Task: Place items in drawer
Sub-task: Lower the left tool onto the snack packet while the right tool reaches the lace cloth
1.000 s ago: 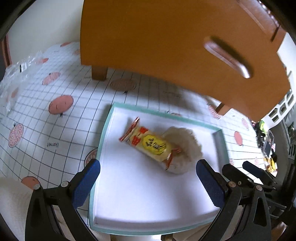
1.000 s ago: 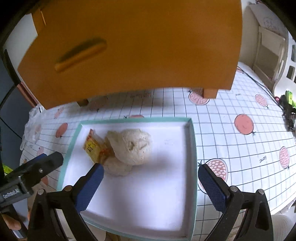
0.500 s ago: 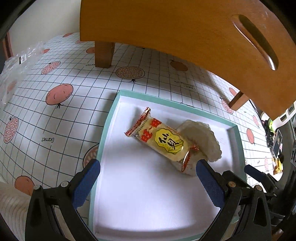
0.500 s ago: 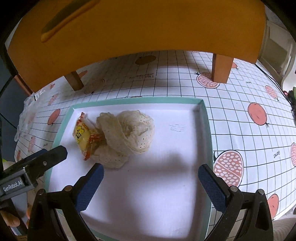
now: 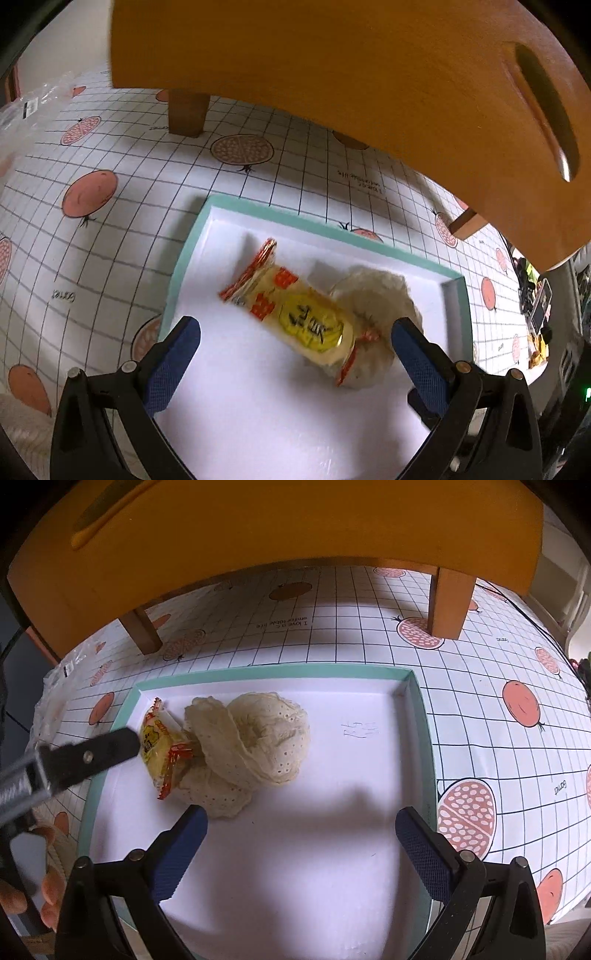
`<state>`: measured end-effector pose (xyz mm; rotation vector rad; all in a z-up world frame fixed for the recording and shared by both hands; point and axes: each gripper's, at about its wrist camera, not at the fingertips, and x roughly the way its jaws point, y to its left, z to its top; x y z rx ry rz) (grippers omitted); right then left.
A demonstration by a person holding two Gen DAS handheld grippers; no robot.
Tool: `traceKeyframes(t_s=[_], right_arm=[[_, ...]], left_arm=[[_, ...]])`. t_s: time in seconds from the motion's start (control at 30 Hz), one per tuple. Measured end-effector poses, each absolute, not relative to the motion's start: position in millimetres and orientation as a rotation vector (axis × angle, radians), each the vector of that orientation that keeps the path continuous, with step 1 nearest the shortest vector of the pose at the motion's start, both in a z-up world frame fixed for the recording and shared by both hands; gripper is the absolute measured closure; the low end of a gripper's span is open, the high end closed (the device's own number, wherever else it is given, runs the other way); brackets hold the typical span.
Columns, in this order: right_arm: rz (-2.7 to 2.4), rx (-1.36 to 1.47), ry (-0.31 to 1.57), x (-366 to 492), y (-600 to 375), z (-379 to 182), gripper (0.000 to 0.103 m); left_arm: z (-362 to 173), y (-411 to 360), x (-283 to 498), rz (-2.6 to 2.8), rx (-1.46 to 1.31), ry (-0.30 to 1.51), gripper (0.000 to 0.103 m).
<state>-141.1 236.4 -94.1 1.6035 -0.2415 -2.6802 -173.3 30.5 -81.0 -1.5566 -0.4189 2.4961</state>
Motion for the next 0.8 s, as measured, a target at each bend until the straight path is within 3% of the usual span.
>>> traceKeyframes(t_s=[0.3, 0.8], right_arm=[[-2.692, 1.622, -0.265, -140, 241, -97, 0.0], [-2.689, 1.643, -0.271, -140, 243, -101, 0.0]], left_arm=[[-103, 30, -196, 2.428, -1.671, -0.486, 0.0], [-107, 25, -183, 2.387, -1.753, -0.309, 0.006]])
